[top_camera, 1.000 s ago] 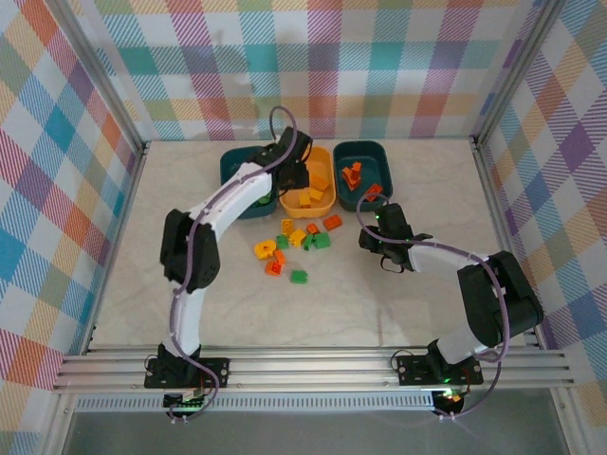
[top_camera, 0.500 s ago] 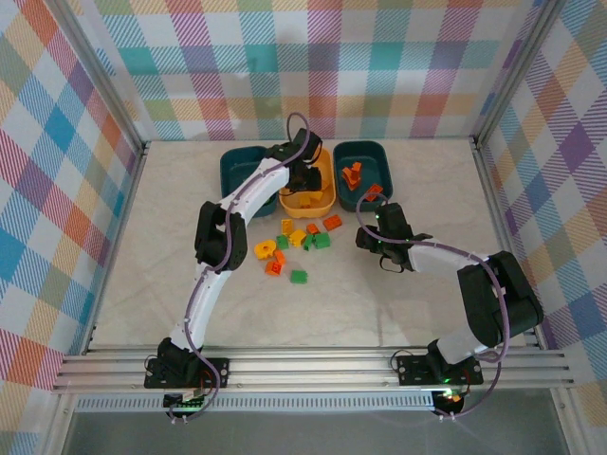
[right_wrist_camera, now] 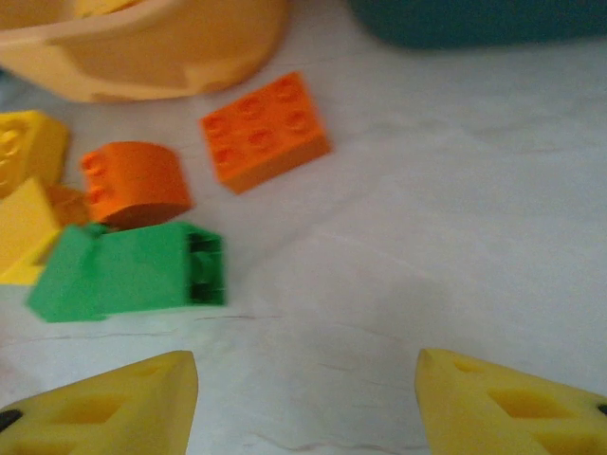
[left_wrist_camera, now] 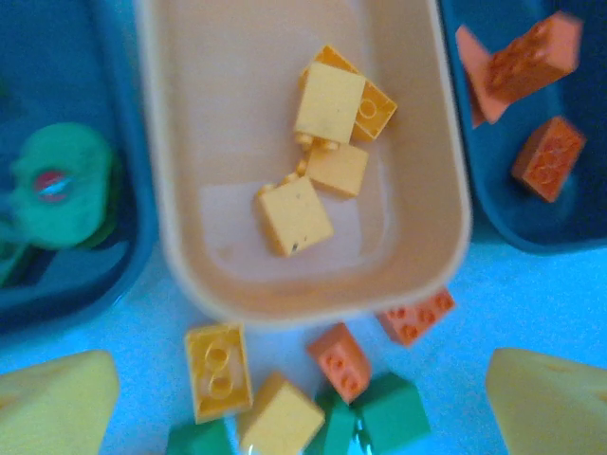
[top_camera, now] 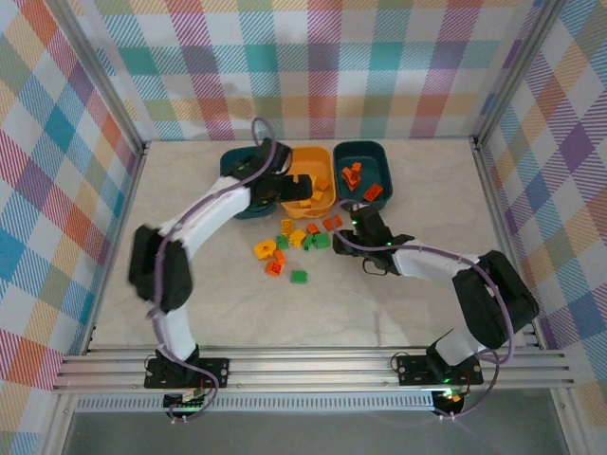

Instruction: Sort the legos into containers by color

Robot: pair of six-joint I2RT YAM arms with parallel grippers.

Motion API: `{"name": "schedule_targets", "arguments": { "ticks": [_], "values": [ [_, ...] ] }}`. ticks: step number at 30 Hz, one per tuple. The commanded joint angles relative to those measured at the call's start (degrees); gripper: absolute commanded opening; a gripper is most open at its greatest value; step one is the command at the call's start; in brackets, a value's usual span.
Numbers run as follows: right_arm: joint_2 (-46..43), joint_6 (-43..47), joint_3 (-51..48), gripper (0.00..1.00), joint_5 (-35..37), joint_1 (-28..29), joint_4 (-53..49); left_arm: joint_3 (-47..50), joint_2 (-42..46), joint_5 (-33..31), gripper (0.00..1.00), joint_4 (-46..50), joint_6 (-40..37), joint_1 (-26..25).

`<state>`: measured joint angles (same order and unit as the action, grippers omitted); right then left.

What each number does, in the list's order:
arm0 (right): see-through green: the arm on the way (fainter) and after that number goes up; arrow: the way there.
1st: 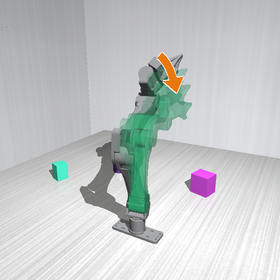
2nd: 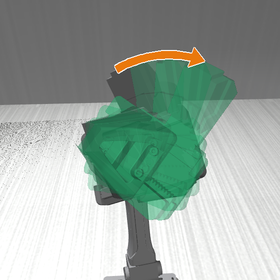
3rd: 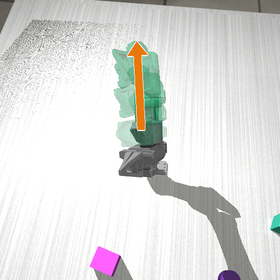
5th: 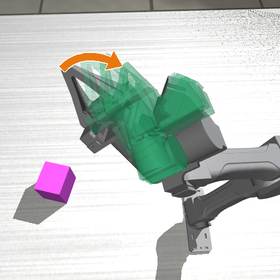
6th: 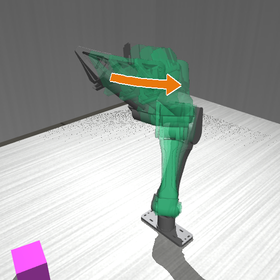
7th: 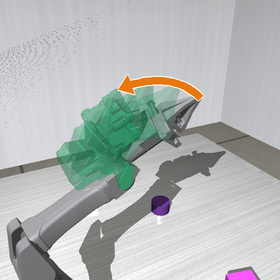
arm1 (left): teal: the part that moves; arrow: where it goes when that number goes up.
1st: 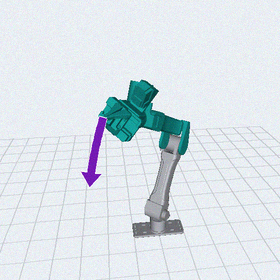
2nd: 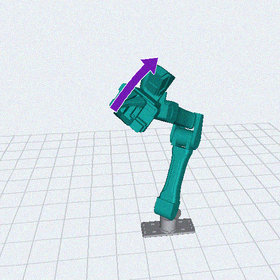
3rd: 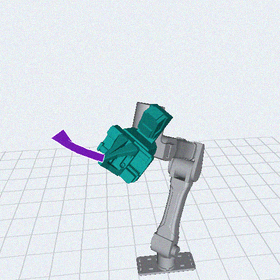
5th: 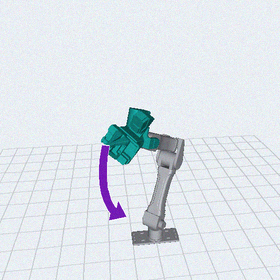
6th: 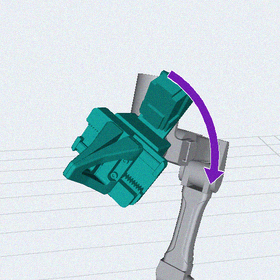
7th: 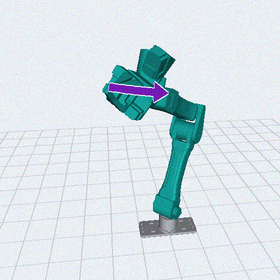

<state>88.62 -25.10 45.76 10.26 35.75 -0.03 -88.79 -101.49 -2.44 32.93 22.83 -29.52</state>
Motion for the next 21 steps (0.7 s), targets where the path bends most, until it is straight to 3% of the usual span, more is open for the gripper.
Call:
{"name": "schedule_targets", "arguments": {
  "ticks": [1, 6, 10, 16, 21],
  "values": [
    [3.9, 2.6, 5.5, 0.65, 2.4, 4.8, -2.8, 15.9, 11.6, -4.3, 1.0, -9.2, 5.8, 0.9],
    [11.7, 5.1, 14.2, 0.69, 6.2, 6.6, -9.9, 38.5, 26.3, -3.8, 1.0, -13.8, 13.2, 2.8],
    [18.4, 8.7, 20.2, 0.68, 6.7, 6.5, -13.2, 50.4, 35.2, 1.5, 1.0, -16.4, 19.4, 2.9],
    [20.6, 9.0, 21.6, 0.63, 8.5, 6.1, -13.6, 56.1, 44.0, 2.5, 1.0, -14.6, 21.1, 2.9],
    [18.3, 8.9, 19.0, 0.62, 9.0, 5.7, -12.8, 56.0, 45.9, 1.8, 1.0, -12.8, 19.6, 2.9]
  ]
}}
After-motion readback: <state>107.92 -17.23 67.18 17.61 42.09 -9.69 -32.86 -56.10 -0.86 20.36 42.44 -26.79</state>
